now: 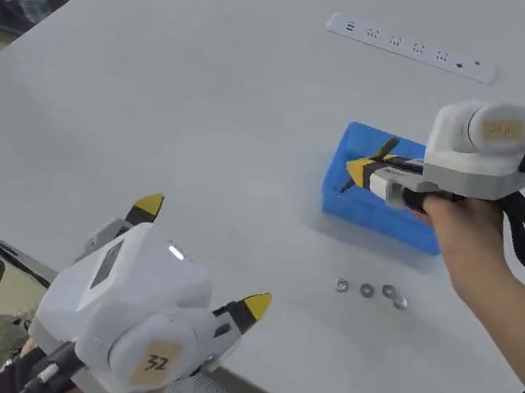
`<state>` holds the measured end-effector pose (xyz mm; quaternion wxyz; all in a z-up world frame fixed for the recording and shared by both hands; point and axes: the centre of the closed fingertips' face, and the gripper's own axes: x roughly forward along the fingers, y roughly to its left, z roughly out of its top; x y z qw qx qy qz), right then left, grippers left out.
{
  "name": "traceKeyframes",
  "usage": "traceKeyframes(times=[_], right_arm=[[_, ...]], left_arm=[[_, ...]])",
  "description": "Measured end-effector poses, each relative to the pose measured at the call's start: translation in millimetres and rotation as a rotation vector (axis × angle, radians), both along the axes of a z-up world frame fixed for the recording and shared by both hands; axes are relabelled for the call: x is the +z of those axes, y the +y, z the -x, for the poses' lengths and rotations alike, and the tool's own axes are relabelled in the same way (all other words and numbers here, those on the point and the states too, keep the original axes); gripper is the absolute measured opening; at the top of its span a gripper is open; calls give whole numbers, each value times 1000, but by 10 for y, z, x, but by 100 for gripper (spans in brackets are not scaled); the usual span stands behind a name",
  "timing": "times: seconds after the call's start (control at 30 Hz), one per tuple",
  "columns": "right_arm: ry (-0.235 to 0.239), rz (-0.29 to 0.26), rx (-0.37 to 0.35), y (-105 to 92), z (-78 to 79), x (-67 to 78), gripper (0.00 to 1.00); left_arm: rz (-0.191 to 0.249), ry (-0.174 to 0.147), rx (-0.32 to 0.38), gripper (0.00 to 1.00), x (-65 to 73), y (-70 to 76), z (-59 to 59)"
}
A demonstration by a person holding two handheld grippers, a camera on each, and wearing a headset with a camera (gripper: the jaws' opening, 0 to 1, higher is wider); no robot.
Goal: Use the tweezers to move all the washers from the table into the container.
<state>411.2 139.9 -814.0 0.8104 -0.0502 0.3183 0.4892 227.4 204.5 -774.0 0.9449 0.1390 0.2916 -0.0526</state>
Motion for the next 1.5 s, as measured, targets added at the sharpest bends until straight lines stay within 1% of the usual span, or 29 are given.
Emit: traceKeyframes(times=[0.07,0.1,0.17,0.23,0.37,0.4,0.43,0.47,0.5,0.53,0.57,0.6,0.63,0.67,0.7,0.77,0.8,0.87,0.9,0.93,0.97,1.0,1.07,1.13,1.23,1.3,1.4,1.43,1.5], right_arm=[[1,12,-6,-3,29,-7,5],[-1,14,-8,-8,3,-11,5],[12,24,-14,-11,0,-11,5],[-4,32,-18,-13,-2,-1,5],[-28,22,-3,-44,32,76,5],[-37,22,0,-79,29,118,5],[-38,17,3,-81,31,118,5],[-33,3,2,-94,38,140,5],[-17,-21,0,-105,66,183,5],[-16,-53,3,-132,109,263,5],[-33,-51,7,-168,128,302,5],[-71,-42,3,-224,132,365,5],[-82,-47,-2,-256,159,413,5],[-79,-73,-8,-290,220,500,5],[-74,-89,-10,-309,260,550,5],[-85,-109,-14,-372,347,667,5],[-86,-113,-18,-397,375,698,5],[-63,-154,-35,-458,413,782,5],[-47,-172,-47,-472,470,818,5],[-44,-173,-50,-485,498,825,5],[-43,-167,-49,-497,529,813,5],[-43,-162,-48,-503,556,800,5],[-42,-145,-44,-511,625,738,5],[-20,-136,-38,-500,723,649,5],[-8,-110,-17,-483,835,501,5],[1,-91,-12,-481,899,412,5],[6,-79,2,-468,983,342,5],[-3,-63,10,-471,973,281,5],[-17,-38,21,-487,1005,246,5]], left_arm=[[14,17,-5,89,-31,-10,3],[24,24,-8,89,-43,-21,3],[42,28,-14,89,-46,-48,3],[41,29,-19,89,-51,-54,3],[40,24,3,89,-50,2,-14],[39,18,5,89,-40,8,-17],[34,3,12,89,-17,22,-28],[29,-2,19,89,-13,34,-32],[26,1,24,90,-21,43,-27],[22,4,27,90,-27,51,-22],[16,2,27,91,-22,56,-23],[15,-12,26,92,3,52,-27],[17,-21,23,92,20,46,-31],[17,-27,23,94,31,47,-38],[14,-27,25,95,31,52,-39],[7,-28,30,97,35,64,-39],[5,-33,30,97,41,65,-42],[-6,-33,37,97,41,86,-37],[-7,-33,38,97,32,90,-29],[-12,-28,39,97,40,93,-37],[11,-59,28,97,86,61,-45],[19,-70,34,97,107,67,-47],[13,-70,47,97,115,104,-50],[17,-70,48,97,112,103,-52],[1,-79,47,97,129,116,-57],[11,-88,60,95,147,143,-54],[5,-75,50,95,121,120,-46],[-5,-72,38,95,111,99,-49],[-16,-64,32,96,93,94,-46]])
